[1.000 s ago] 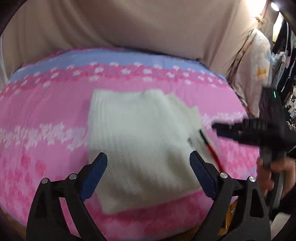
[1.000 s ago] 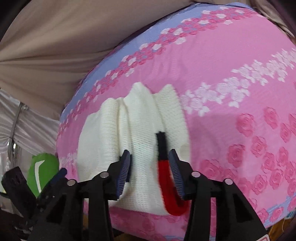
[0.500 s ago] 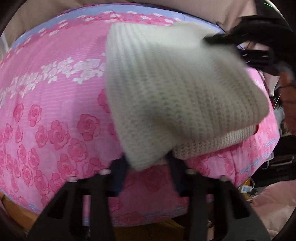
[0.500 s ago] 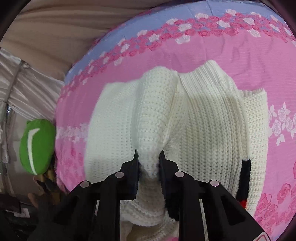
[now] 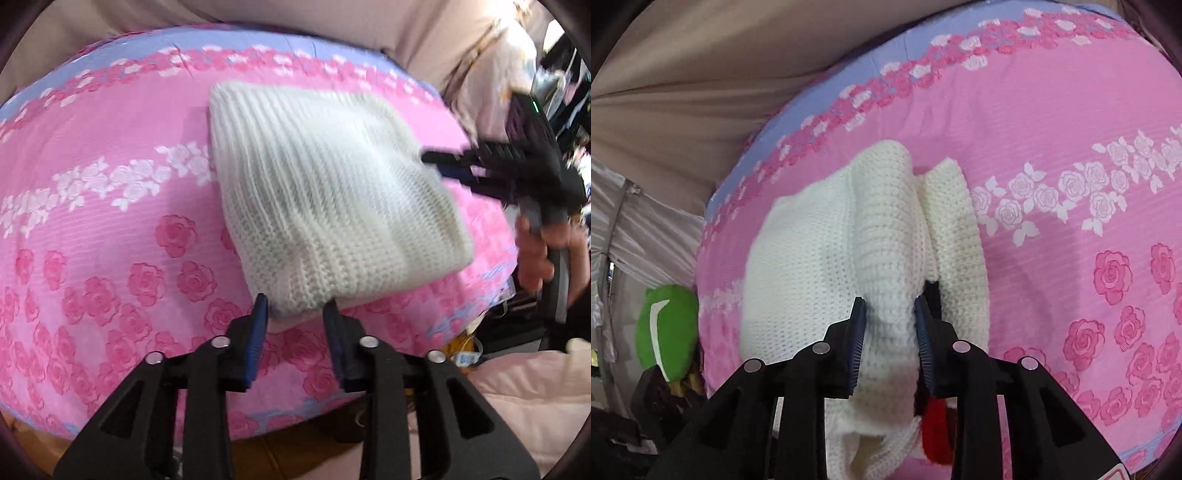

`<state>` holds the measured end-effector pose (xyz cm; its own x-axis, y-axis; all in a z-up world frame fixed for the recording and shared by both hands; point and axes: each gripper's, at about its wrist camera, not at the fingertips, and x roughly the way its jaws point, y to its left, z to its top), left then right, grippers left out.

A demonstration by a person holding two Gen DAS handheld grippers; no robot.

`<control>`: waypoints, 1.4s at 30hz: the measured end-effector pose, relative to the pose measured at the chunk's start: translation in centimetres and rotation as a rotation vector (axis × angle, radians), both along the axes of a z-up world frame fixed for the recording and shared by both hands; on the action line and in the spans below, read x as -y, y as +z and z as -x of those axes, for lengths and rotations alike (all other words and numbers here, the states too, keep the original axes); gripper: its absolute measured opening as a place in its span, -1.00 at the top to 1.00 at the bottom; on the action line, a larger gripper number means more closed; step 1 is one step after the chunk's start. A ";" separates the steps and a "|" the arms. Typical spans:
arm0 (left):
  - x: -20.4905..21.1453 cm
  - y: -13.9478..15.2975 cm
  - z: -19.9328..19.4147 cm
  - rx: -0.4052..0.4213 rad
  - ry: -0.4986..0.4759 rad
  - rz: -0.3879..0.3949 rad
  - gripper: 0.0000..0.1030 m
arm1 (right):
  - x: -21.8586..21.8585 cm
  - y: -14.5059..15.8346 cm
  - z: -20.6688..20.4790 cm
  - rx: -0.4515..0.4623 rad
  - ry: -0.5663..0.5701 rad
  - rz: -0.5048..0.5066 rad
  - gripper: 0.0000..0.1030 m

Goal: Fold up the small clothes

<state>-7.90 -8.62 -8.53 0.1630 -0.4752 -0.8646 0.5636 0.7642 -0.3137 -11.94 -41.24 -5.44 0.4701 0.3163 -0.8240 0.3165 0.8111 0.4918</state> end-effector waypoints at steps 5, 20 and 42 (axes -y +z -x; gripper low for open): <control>-1.6 3.1 -0.1 0.102 0.117 0.014 -0.08 | -2.8 -0.6 3.9 -0.098 0.098 -0.074 -0.04; 3.2 2.8 -3.0 0.074 0.189 0.017 -0.21 | -1.2 -3.0 4.3 -0.132 0.160 0.104 0.84; 6.7 -0.3 -4.9 0.029 0.196 -0.067 -0.31 | 1.1 2.1 0.7 0.117 0.051 0.102 0.69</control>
